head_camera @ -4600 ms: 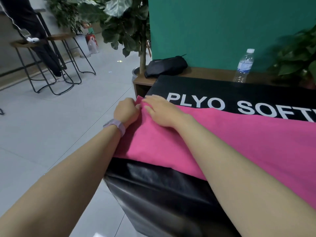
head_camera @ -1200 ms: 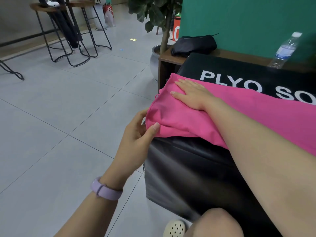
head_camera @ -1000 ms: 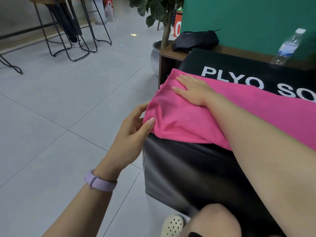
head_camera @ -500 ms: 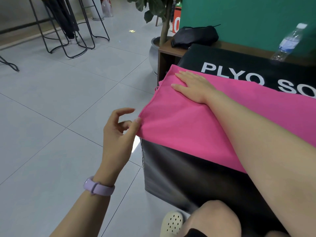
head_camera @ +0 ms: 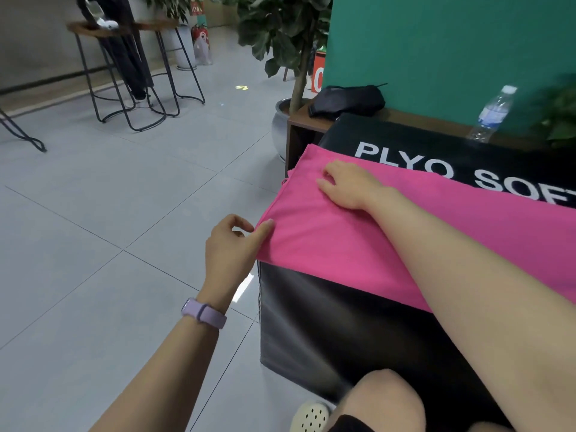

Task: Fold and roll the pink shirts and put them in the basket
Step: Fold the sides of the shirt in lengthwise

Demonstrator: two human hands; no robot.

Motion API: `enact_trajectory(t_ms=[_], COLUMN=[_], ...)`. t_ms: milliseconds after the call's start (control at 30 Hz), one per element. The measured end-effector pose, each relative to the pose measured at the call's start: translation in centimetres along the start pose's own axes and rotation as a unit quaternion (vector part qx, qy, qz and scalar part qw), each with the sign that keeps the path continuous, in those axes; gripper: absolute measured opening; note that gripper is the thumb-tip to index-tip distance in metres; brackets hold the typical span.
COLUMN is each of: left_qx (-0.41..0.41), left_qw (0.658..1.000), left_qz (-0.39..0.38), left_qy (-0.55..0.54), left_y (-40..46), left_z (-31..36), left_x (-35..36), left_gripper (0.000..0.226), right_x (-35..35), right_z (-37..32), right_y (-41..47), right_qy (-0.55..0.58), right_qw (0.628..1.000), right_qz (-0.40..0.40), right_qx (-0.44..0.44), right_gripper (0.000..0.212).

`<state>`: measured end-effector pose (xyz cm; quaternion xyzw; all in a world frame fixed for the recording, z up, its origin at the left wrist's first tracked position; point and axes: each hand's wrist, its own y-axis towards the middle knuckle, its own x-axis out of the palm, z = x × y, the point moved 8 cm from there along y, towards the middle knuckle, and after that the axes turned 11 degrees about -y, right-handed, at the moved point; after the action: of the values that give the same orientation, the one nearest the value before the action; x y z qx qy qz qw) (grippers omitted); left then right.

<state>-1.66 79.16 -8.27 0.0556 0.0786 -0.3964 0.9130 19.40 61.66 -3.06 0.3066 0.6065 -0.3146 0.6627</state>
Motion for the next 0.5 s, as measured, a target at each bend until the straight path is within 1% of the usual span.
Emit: enact_trajectory(t_ms=[33,67,100,133,167,200,233,267,300,333,367,433,500], left_qx=[0.010,0.052,0.124,0.211,0.289,0.341,0.361,0.355,0.334,0.306,0.273,0.224,0.215], left_qw=[1.000,0.996,0.983,0.963,0.937,0.909,0.881,0.858,0.840,0.827,0.823,0.831,0.832], left_qz=[0.009,0.028,0.045,0.039,-0.001,-0.070,-0.143,-0.203,-0.239,-0.257,-0.265,-0.267,-0.264], left_qy=[0.023,0.070,0.124,0.164,0.197,0.231,0.269,0.312,0.355,0.395,0.422,0.434,0.437], left_y=[-0.1,-0.4,-0.6,-0.9,-1.2,-1.4,-1.3,-1.0,-0.4,0.5,1.4,2.8,3.3], left_z=[0.5,1.6,3.3,5.5,7.6,9.2,9.9,9.9,9.3,8.1,6.8,4.6,3.9], left_x=[-0.2,-0.3,0.2,1.6,4.0,7.0,10.1,12.6,14.2,15.0,15.1,14.1,13.6], left_gripper=[0.035,0.028,0.025,0.029,0.034,0.036,0.037,0.040,0.044,0.051,0.059,0.075,0.083], right_x=[0.2,0.4,0.6,0.6,0.6,0.6,0.7,0.8,1.0,1.4,1.9,3.1,3.7], right_z=[0.2,0.5,0.9,1.5,2.0,2.3,2.7,3.1,3.5,3.9,4.4,5.3,5.8], right_y=[-1.0,-2.2,-3.5,-4.9,-6.1,-7.2,-8.2,-9.1,-10.0,-11.0,-12.0,-14.0,-15.5], right_qy=[0.018,0.028,0.027,0.020,0.011,0.004,-0.003,-0.009,-0.014,-0.018,-0.016,0.006,0.027], right_qw=[1.000,0.999,0.999,1.000,1.000,1.000,1.000,0.999,0.999,0.998,0.997,0.995,0.992], right_qz=[-0.023,-0.035,-0.033,-0.023,-0.013,-0.005,0.001,0.005,0.005,-0.001,-0.010,-0.028,-0.029], right_qx=[0.000,-0.001,-0.001,0.003,0.010,0.019,0.029,0.040,0.051,0.062,0.073,0.100,0.120], right_gripper=[0.045,0.047,0.047,0.047,0.047,0.049,0.050,0.051,0.052,0.053,0.055,0.059,0.064])
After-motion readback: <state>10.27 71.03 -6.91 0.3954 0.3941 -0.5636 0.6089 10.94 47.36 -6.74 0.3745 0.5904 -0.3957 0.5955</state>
